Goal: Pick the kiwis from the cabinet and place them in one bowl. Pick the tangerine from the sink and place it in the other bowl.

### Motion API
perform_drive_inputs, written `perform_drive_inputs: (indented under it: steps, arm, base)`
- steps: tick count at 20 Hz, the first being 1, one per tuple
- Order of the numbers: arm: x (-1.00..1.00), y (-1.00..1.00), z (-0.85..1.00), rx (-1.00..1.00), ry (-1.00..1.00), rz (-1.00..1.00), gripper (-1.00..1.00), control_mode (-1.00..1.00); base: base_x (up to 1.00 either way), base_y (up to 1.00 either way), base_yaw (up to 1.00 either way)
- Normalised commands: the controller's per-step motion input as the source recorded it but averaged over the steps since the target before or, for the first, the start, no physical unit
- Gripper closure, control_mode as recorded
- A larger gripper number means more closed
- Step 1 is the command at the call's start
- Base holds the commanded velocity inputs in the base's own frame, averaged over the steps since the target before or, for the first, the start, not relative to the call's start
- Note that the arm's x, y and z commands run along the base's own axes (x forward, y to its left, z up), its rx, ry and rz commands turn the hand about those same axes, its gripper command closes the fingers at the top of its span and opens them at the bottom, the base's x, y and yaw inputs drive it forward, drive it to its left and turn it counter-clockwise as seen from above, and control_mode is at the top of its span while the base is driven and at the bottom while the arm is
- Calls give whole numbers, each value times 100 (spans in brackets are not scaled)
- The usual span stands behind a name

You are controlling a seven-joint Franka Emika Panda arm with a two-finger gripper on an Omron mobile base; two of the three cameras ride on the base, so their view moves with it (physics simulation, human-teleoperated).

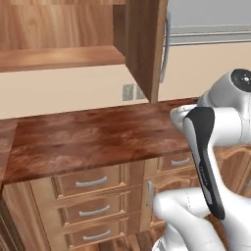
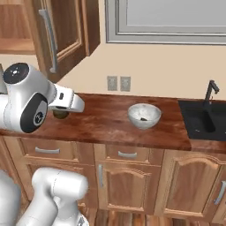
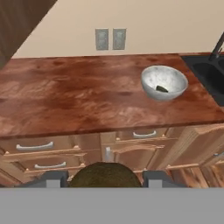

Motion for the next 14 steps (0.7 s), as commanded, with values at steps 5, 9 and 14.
perform_drive_inputs:
  steps: [5, 9, 14]
  arm:
    - [0, 0, 0, 0, 0, 0, 100, 100]
    - [0, 0, 0, 0, 0, 0, 100, 100]
    - [0, 0, 0, 0, 0, 0, 100, 100]
  base:
    - [-3, -100, 0]
    - [0, -99, 0]
    - [3, -80, 0]
